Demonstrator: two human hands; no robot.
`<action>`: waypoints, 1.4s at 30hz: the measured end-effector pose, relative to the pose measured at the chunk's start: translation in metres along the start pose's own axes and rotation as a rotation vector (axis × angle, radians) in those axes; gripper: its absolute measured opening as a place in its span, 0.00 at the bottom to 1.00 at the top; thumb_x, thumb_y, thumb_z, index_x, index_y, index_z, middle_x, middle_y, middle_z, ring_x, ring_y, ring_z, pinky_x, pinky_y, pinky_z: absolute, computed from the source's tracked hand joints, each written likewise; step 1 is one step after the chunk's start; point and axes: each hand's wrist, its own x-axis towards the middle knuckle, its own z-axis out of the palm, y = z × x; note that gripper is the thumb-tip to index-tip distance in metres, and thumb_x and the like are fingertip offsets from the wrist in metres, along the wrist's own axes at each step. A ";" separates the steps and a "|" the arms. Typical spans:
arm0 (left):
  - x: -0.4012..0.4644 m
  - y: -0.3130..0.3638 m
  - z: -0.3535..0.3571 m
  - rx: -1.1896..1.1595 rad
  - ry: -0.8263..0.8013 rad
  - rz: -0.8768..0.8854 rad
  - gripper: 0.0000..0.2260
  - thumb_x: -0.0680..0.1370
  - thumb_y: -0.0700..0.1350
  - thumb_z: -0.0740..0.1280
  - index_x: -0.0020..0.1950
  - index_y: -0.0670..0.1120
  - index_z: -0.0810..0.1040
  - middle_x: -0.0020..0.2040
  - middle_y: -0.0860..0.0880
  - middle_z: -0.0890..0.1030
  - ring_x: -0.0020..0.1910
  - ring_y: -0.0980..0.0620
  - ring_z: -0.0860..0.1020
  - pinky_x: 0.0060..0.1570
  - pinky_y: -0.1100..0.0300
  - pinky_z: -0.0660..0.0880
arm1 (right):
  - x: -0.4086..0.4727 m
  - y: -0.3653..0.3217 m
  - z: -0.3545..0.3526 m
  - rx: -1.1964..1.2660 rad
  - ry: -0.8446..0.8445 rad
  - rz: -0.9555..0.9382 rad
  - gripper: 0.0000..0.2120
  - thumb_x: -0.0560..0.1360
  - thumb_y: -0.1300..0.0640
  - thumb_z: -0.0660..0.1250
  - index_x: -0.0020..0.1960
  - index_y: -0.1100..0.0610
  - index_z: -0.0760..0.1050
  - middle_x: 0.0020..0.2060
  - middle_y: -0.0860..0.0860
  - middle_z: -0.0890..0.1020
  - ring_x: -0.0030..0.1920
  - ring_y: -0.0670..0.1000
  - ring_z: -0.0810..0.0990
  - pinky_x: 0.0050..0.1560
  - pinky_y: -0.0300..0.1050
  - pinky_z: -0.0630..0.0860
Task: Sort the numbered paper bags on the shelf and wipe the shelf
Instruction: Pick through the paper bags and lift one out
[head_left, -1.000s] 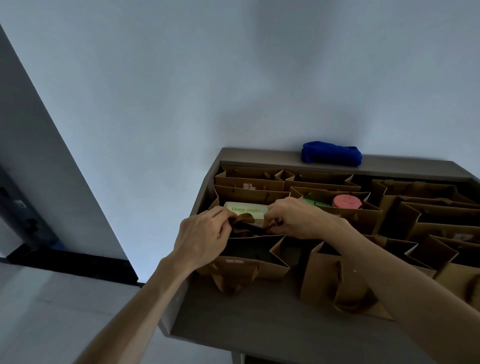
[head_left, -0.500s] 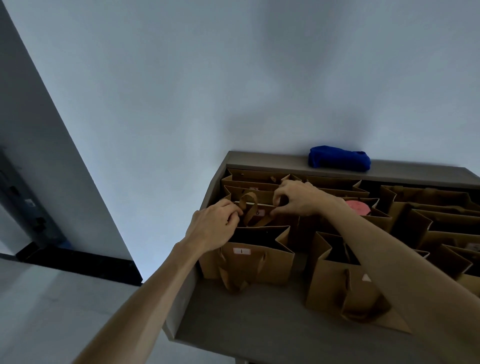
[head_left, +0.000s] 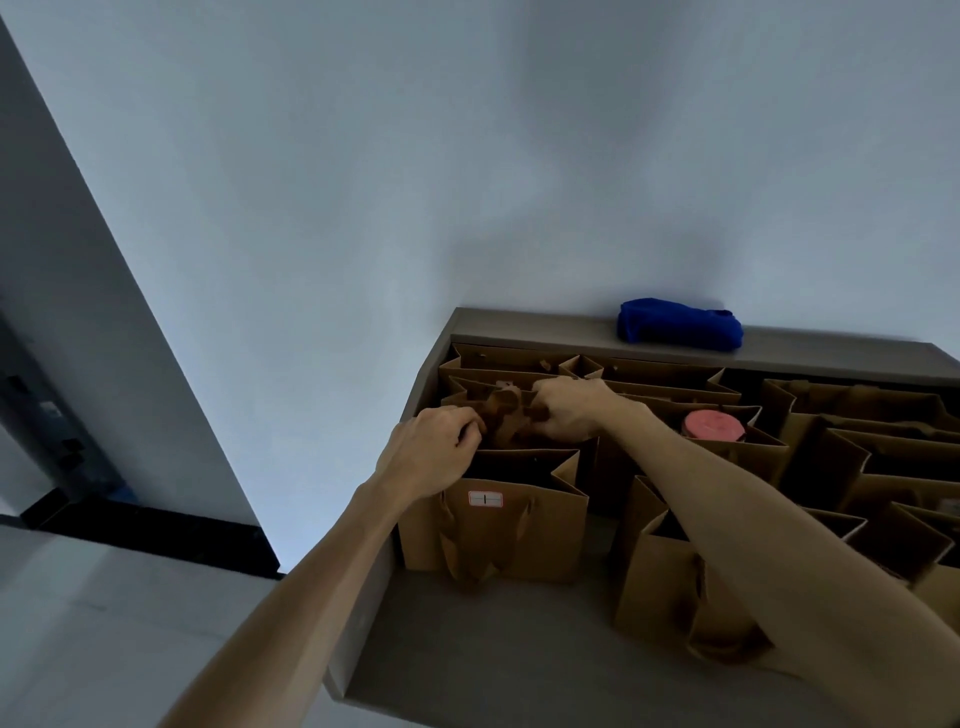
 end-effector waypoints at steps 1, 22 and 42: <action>0.000 -0.001 0.000 -0.015 0.006 0.005 0.11 0.82 0.48 0.59 0.53 0.50 0.80 0.48 0.54 0.82 0.43 0.56 0.79 0.45 0.65 0.77 | -0.001 0.003 -0.001 0.045 0.030 0.003 0.13 0.78 0.42 0.62 0.44 0.50 0.76 0.51 0.49 0.77 0.47 0.50 0.77 0.44 0.46 0.73; 0.016 0.026 -0.049 -0.855 0.424 -0.224 0.32 0.75 0.58 0.68 0.74 0.61 0.55 0.68 0.52 0.69 0.59 0.55 0.76 0.51 0.62 0.77 | -0.061 0.018 -0.118 0.531 0.529 -0.150 0.13 0.78 0.52 0.67 0.41 0.58 0.84 0.49 0.41 0.80 0.48 0.50 0.80 0.47 0.48 0.77; -0.020 0.088 -0.052 -1.868 0.338 -0.303 0.26 0.76 0.62 0.64 0.71 0.52 0.69 0.64 0.44 0.78 0.61 0.40 0.78 0.57 0.33 0.74 | -0.126 0.019 -0.103 0.640 0.490 -0.359 0.30 0.72 0.50 0.74 0.70 0.47 0.66 0.66 0.47 0.70 0.63 0.48 0.74 0.57 0.42 0.78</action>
